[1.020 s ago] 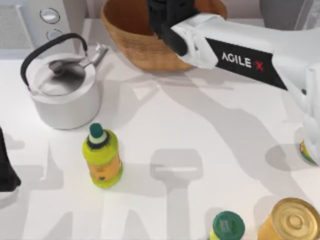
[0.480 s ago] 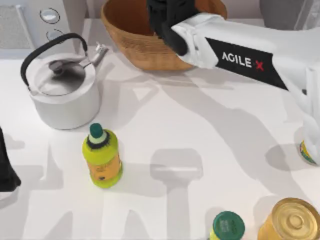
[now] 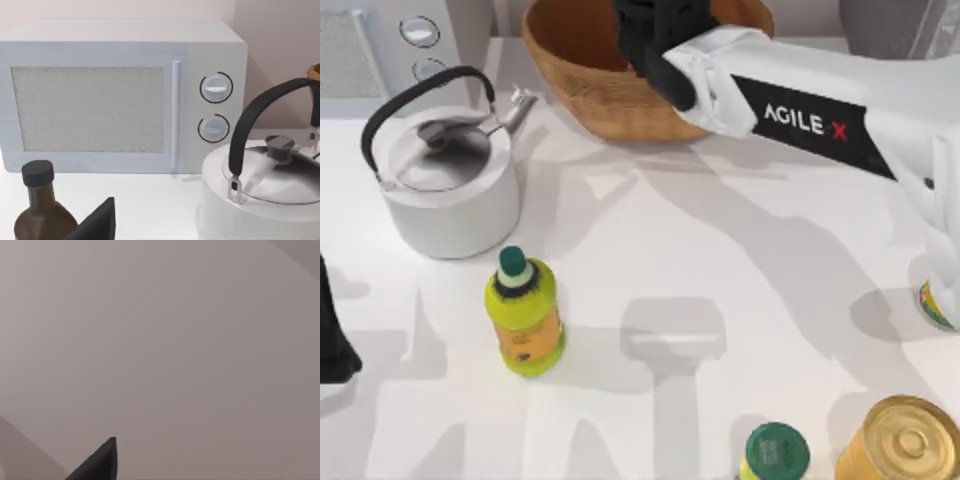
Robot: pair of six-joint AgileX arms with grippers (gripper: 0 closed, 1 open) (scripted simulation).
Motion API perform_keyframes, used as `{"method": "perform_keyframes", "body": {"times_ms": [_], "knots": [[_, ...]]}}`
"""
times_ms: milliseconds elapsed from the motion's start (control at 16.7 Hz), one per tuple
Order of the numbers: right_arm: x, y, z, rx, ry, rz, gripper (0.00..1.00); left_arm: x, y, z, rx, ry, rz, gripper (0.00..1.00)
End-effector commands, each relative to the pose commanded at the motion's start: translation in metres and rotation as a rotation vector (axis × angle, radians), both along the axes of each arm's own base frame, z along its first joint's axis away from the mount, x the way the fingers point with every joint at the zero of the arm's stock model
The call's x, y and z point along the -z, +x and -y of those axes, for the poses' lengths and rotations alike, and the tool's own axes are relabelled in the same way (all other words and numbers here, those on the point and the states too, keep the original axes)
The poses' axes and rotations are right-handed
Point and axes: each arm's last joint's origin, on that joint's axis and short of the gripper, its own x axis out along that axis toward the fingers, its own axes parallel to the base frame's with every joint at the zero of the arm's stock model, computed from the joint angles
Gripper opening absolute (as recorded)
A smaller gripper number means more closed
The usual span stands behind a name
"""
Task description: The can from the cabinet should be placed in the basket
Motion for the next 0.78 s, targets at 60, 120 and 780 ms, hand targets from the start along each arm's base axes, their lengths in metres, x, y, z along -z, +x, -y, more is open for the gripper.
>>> {"method": "perform_keyframes", "body": {"times_ms": [60,120,780], "knots": [[0.000,0.000,0.000,0.000,0.000,0.000,1.00,0.000,0.000,0.000,0.000,0.000,0.000,1.00],[0.000,0.000,0.000,0.000,0.000,0.000,1.00,0.000,0.000,0.000,0.000,0.000,0.000,1.00],[-0.013,-0.004,0.012,-0.023,0.002,0.000,1.00,0.000,0.000,0.000,0.000,0.000,0.000,1.00]]}}
